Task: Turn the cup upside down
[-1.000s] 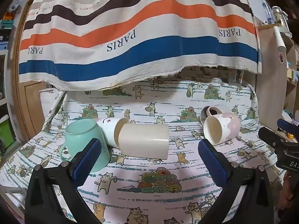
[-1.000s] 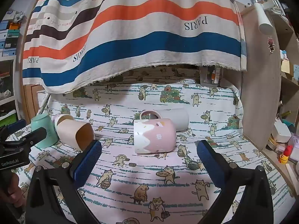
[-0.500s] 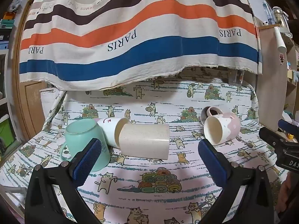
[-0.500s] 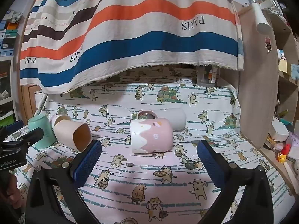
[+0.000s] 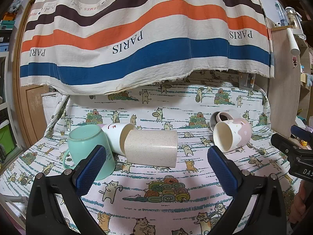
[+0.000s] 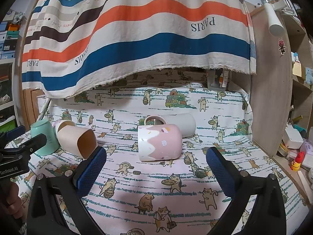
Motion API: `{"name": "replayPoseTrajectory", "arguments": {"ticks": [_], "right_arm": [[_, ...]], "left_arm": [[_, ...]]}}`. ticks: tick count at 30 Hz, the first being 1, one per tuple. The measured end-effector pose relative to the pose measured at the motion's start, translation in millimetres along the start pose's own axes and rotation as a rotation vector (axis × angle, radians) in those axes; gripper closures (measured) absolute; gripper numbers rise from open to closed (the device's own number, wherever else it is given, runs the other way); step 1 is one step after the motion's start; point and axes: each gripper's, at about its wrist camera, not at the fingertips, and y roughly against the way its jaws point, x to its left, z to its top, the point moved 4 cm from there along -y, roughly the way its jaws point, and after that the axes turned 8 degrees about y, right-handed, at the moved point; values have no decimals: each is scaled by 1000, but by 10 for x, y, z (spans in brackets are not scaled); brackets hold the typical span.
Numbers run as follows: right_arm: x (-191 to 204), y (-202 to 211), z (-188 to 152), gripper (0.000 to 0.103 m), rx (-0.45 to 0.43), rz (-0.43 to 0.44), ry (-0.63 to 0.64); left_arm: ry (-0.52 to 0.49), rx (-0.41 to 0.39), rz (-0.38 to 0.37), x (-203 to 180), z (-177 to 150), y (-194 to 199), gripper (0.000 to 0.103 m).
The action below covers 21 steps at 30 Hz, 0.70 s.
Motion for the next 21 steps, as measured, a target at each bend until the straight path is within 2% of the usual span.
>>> {"name": "replayPoseTrajectory", "arguments": {"ticks": [21], "right_arm": [[-11,4,6,0,1,-1,-2]], "left_arm": [[-3,4,-8,-29,-9,6,0]]}}
